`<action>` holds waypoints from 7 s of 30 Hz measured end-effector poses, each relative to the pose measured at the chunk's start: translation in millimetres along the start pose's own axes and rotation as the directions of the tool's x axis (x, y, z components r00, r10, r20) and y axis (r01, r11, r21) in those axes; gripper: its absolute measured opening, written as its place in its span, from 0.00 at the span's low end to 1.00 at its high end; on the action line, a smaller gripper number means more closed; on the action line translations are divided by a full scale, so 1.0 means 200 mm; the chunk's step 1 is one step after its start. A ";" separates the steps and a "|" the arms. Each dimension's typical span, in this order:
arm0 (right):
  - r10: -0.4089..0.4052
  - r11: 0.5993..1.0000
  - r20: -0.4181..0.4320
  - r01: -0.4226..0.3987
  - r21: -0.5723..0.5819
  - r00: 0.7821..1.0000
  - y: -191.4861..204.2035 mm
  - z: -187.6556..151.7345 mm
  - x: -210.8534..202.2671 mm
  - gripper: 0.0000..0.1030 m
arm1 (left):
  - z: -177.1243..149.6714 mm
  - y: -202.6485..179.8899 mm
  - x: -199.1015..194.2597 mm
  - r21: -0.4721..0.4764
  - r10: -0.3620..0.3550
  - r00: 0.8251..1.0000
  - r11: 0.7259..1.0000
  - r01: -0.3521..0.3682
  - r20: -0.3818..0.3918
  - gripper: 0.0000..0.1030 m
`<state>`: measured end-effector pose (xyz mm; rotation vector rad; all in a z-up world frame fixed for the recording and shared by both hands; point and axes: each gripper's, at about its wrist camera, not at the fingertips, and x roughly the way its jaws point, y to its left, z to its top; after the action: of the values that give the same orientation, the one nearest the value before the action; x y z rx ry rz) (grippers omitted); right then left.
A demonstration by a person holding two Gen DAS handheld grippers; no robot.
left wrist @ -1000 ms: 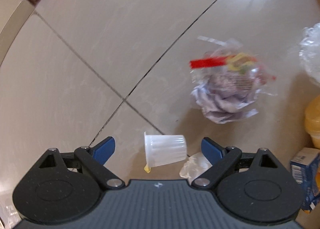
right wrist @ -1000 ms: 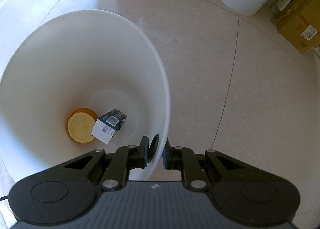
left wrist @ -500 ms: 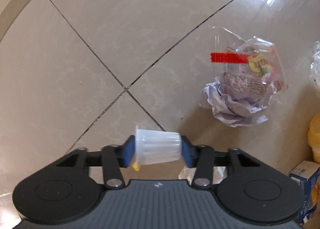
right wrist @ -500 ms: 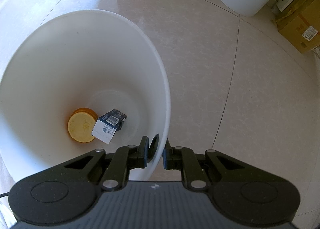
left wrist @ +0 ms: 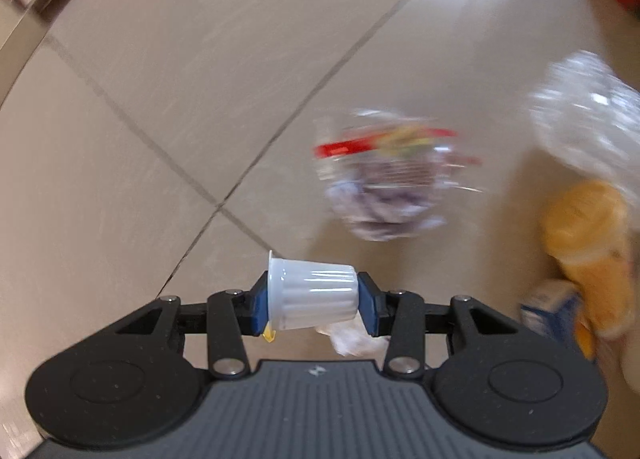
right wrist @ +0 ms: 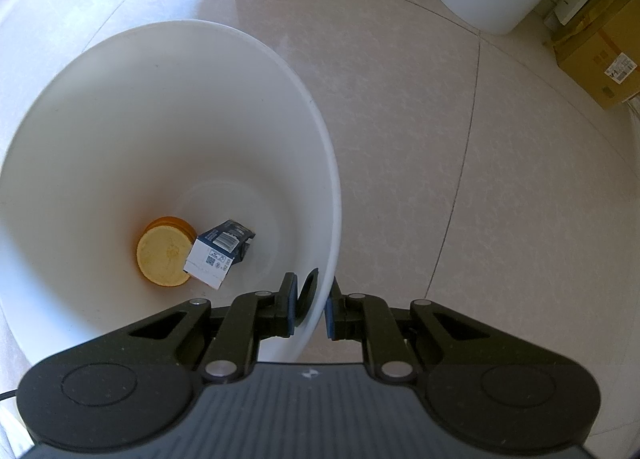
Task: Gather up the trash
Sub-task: 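Move the left gripper to the small white cup and grasp it, then carry the small white cup over the white bin and release it, then lower the left gripper to the pile and grasp the blue juice carton, then carry the blue juice carton over the white bin and release it, then return the left gripper to the pile and grasp the yellow milk-tea cup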
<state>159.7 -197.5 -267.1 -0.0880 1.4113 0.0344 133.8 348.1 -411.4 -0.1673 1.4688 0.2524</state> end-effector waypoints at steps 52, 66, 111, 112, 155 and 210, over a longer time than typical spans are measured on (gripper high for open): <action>0.015 1.000 0.026 -0.015 0.003 1.000 -0.03 -0.05 -0.02 0.15 | -0.02 -1.48 -1.27 0.750 -0.399 0.907 0.639 0.169 0.136 0.87; -0.019 1.000 0.036 0.018 0.011 0.999 0.02 -0.06 -0.02 0.16 | 0.09 -1.08 -0.89 0.610 -0.271 0.946 0.784 0.110 0.178 0.91; -0.057 0.996 -0.004 0.057 0.070 0.998 0.02 -0.02 0.04 0.16 | -0.35 -0.97 0.20 0.061 -0.106 0.994 0.993 0.105 0.011 0.89; -0.061 0.996 -0.004 0.061 0.071 0.998 0.03 -0.02 0.04 0.16 | -0.36 -0.95 0.19 0.067 -0.097 0.995 0.993 0.096 0.023 0.89; -0.047 0.998 -0.018 0.048 0.043 0.999 0.03 0.00 0.03 0.17 | -0.16 -0.89 -0.59 0.217 -0.002 0.998 0.976 -0.010 0.056 0.62; 0.023 0.997 0.037 -0.026 0.071 0.999 -0.07 -0.07 0.00 0.15 | 0.10 -0.92 -0.43 0.157 -0.171 0.984 0.974 0.161 0.051 0.89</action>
<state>147.4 -212.3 -268.4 -0.0107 1.3759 0.0055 195.4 171.0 -331.4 -0.1558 1.3950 0.0085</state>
